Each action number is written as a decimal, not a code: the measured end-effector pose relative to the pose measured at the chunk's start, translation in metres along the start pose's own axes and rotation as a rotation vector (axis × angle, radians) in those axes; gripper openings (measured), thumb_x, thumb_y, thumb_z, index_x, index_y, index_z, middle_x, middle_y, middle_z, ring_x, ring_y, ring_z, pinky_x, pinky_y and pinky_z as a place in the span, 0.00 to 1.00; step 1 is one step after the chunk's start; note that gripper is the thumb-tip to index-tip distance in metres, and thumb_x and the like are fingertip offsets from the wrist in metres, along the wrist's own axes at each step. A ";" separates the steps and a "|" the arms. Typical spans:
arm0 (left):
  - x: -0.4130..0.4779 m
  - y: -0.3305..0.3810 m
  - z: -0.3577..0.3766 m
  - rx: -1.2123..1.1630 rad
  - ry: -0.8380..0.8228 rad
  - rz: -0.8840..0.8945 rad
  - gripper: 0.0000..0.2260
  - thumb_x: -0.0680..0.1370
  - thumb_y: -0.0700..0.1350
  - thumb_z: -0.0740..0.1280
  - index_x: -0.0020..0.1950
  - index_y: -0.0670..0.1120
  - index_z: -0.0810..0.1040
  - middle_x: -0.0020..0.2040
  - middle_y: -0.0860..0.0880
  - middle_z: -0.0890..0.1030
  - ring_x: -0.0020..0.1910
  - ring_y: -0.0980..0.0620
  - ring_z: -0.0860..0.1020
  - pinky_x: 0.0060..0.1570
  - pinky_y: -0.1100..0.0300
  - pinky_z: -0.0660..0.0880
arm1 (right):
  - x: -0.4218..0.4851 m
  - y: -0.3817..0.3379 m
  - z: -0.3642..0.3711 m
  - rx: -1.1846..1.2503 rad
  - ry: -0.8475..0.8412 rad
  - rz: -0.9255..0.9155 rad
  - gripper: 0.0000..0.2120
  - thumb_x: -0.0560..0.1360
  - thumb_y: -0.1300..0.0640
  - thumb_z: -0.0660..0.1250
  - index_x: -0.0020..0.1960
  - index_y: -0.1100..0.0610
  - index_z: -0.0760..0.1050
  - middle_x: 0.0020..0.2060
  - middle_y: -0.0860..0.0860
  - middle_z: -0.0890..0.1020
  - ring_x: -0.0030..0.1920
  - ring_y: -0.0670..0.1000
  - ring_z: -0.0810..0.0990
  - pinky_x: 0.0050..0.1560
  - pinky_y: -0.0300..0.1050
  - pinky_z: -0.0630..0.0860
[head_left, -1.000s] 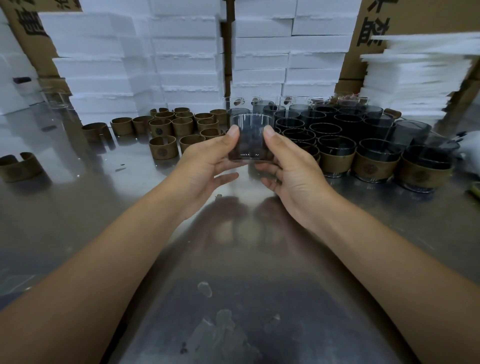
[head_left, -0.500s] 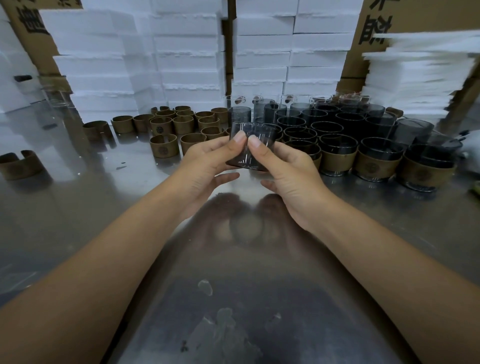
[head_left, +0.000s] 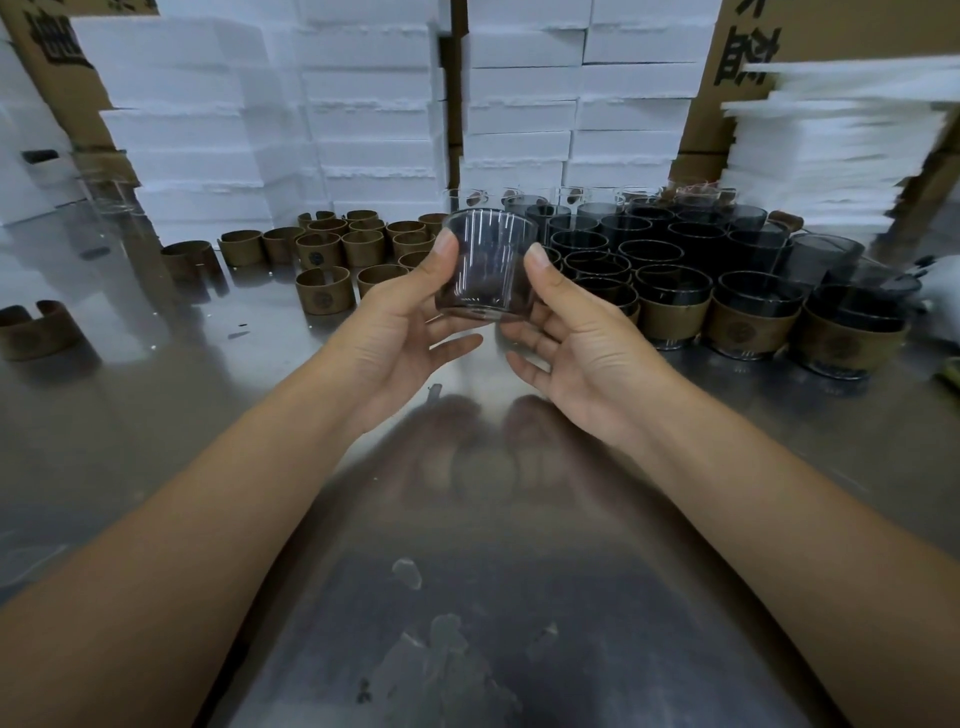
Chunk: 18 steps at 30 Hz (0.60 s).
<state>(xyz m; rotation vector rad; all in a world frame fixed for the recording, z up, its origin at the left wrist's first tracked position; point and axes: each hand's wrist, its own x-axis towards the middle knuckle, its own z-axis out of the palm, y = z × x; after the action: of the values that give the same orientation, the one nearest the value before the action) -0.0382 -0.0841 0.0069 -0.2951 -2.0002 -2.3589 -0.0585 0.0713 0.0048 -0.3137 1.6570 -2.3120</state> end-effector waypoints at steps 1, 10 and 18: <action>0.000 0.000 0.000 0.013 0.006 0.005 0.17 0.69 0.62 0.65 0.47 0.54 0.85 0.48 0.51 0.84 0.46 0.56 0.81 0.54 0.58 0.76 | 0.000 0.001 0.000 -0.006 -0.003 -0.006 0.24 0.58 0.39 0.71 0.51 0.48 0.80 0.45 0.46 0.83 0.44 0.45 0.80 0.50 0.42 0.75; 0.001 0.001 0.006 0.045 0.144 0.147 0.22 0.71 0.55 0.69 0.63 0.49 0.77 0.59 0.46 0.81 0.59 0.47 0.79 0.56 0.53 0.77 | -0.001 0.004 0.004 -0.105 -0.089 0.026 0.17 0.77 0.39 0.59 0.47 0.50 0.79 0.37 0.47 0.85 0.38 0.46 0.84 0.52 0.47 0.75; 0.001 0.001 0.013 0.161 0.221 0.203 0.18 0.67 0.58 0.69 0.51 0.50 0.82 0.49 0.48 0.84 0.51 0.50 0.82 0.54 0.55 0.78 | 0.001 0.009 0.005 -0.051 -0.074 0.080 0.15 0.80 0.42 0.55 0.52 0.50 0.76 0.35 0.49 0.85 0.32 0.51 0.84 0.42 0.46 0.78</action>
<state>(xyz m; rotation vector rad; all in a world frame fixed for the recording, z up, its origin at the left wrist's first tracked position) -0.0379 -0.0715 0.0098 -0.2093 -1.9405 -2.0014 -0.0572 0.0633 -0.0025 -0.3338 1.6640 -2.1766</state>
